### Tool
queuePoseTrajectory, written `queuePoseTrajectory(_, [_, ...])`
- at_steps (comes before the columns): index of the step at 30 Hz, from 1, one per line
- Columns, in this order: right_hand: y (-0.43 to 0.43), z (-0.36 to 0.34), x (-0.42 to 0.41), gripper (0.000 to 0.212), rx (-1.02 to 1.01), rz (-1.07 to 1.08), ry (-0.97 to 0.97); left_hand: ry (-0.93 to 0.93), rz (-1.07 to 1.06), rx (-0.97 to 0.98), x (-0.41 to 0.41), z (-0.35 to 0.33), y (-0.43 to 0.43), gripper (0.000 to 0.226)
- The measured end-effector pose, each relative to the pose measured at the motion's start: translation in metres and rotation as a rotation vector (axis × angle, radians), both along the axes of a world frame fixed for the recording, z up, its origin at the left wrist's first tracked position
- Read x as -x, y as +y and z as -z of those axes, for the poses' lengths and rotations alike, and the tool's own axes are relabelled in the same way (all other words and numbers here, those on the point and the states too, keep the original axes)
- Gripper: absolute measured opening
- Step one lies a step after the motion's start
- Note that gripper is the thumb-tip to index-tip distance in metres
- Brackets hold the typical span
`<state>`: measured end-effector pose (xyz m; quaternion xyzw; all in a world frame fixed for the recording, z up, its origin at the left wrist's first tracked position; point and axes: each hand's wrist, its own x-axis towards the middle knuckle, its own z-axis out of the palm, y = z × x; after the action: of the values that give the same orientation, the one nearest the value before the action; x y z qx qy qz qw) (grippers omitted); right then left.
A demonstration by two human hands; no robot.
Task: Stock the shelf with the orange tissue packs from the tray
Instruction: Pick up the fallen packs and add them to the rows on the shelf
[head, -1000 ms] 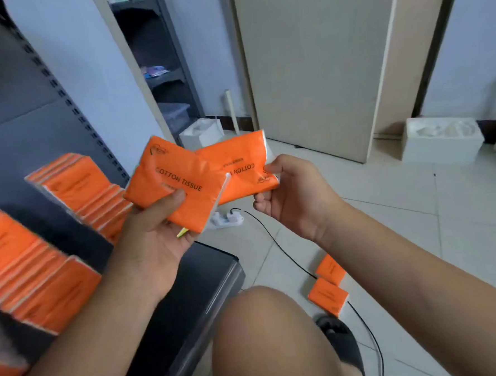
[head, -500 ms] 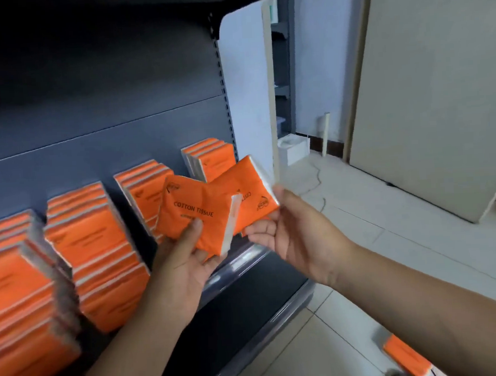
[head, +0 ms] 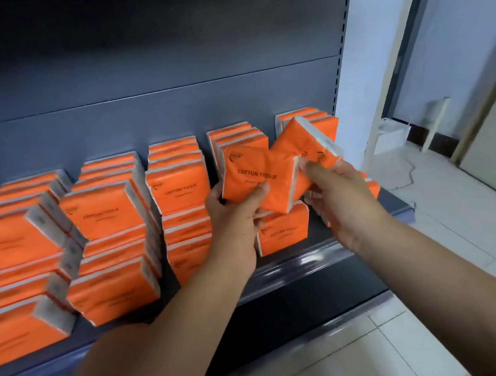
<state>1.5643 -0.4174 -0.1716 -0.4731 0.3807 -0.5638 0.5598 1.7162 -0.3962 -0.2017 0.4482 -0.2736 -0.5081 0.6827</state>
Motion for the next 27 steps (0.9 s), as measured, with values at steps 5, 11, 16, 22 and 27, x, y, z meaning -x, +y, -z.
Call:
queuePoseTrajectory(5, [-0.022,0.001,-0.002,0.011,-0.022,-0.022,0.044,-0.379,-0.069,0.076,-0.014,-0.011,-0.014,0.058])
queuePoseTrajectory(11, [-0.049,-0.016,0.022,0.013,0.051,-0.027,0.036,-0.844,-0.062,0.251,-0.016,-0.037,-0.046,0.082])
queuePoseTrajectory(16, [-0.061,-0.021,0.019,0.014,0.13,0.008,0.013,-1.496,-0.142,0.182,-0.03,-0.055,-0.069,0.082])
queuePoseTrajectory(22, [-0.091,-0.025,0.017,0.047,0.26,0.079,0.189,-1.316,-0.003,0.326,-0.043,-0.043,-0.089,0.051])
queuePoseTrajectory(27, [-0.106,-0.027,0.038,0.054,0.421,0.274,0.764,-1.502,-0.154,0.341,-0.046,-0.033,-0.091,0.042])
